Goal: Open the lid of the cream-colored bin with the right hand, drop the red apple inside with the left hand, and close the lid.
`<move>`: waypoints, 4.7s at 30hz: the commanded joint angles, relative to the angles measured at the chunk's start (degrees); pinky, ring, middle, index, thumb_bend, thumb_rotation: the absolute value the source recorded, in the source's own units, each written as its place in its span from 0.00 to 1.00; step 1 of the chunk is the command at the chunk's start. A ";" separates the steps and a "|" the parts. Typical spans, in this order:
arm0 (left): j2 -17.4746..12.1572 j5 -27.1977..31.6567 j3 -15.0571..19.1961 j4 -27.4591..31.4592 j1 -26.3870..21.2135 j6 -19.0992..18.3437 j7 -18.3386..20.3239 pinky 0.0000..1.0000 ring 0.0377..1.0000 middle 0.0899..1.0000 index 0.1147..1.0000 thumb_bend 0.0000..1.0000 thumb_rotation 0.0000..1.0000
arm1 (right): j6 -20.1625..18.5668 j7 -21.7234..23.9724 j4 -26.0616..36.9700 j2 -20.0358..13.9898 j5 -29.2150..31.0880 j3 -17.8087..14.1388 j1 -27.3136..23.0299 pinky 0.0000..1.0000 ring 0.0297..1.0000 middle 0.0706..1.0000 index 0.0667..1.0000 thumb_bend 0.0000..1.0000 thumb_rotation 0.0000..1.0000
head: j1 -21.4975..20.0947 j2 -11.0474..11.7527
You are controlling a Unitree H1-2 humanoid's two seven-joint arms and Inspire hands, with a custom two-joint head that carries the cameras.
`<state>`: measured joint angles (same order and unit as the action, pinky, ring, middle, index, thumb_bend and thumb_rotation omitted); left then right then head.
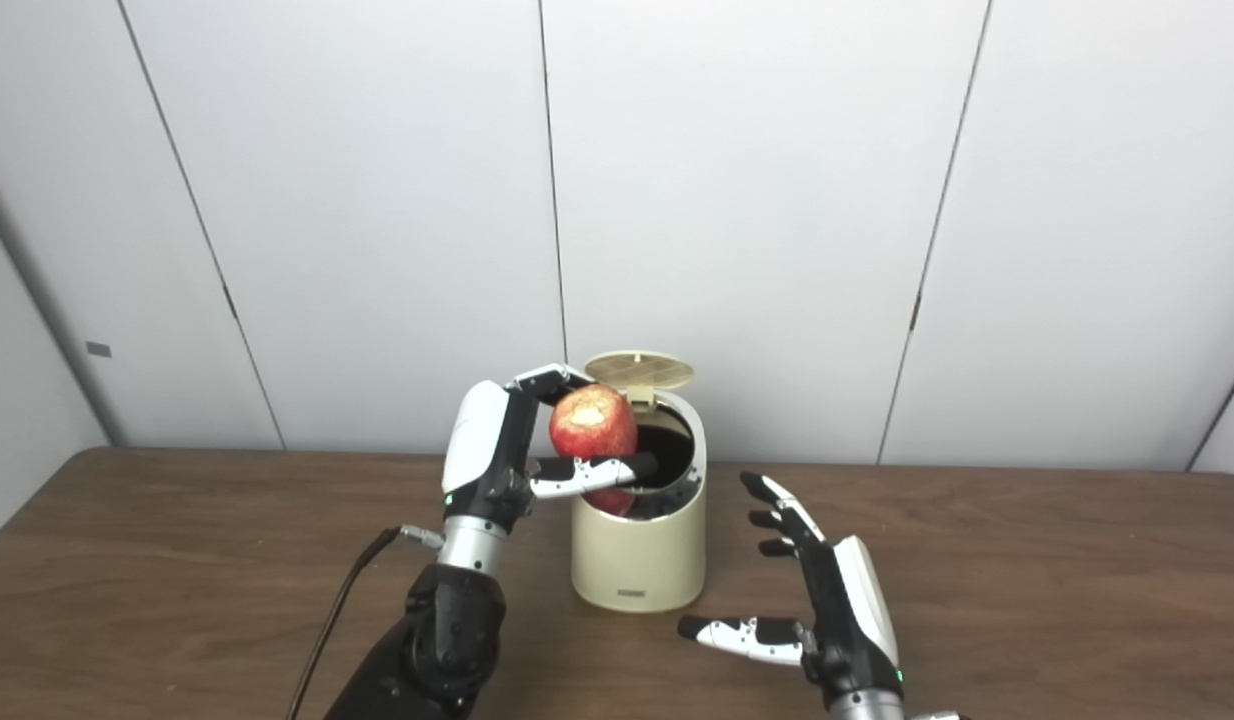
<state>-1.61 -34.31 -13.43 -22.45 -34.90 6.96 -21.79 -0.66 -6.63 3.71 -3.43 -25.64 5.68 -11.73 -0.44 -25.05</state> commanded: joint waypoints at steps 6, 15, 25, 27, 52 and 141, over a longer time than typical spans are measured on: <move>0.17 -1.37 -2.23 1.11 -1.74 -1.67 2.37 0.77 0.71 0.63 0.54 0.74 0.13 | 0.55 -0.79 2.03 0.59 -0.71 0.01 -1.62 0.68 0.79 0.85 0.83 0.77 0.06 | -0.06 -0.17; -0.66 -1.40 -2.92 1.58 -1.74 -2.51 3.38 0.79 0.72 0.66 0.63 0.90 0.17 | 0.33 -0.60 2.18 0.82 -0.46 -0.05 -1.76 0.68 0.79 0.85 0.83 0.77 0.05 | -0.07 -0.35; -1.01 -1.16 -2.74 1.79 -1.63 -2.38 4.12 0.80 0.72 0.68 0.66 0.91 0.19 | 0.74 -0.80 1.93 0.74 -0.48 0.08 -1.87 0.68 0.78 0.84 0.83 0.78 0.04 | 0.00 -0.45; -1.07 -1.15 -2.68 1.84 -1.60 -2.26 4.13 0.80 0.72 0.68 0.66 0.91 0.19 | 0.43 -0.80 2.04 0.80 -0.64 0.08 -1.87 0.68 0.78 0.84 0.83 0.78 0.04 | 0.00 -0.45; -0.83 4.72 2.58 -1.14 1.22 8.42 -1.75 0.48 0.48 0.43 0.43 0.52 0.00 | 0.73 -0.34 1.43 -0.07 0.02 -0.12 -1.96 0.67 0.78 0.85 0.83 0.77 0.04 | 1.51 -0.36; -4.74 26.01 12.32 -2.89 17.81 19.65 15.52 0.62 0.73 0.76 0.76 0.73 0.00 | -6.67 22.93 -0.75 -13.35 -13.82 9.58 -36.44 0.76 0.88 0.76 0.72 0.71 0.55 | 3.55 1.64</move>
<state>-6.71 -8.43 -1.05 -22.86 -18.98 25.75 -6.07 -8.45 17.98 1.75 -16.89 -39.66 16.08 -45.32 3.08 -23.38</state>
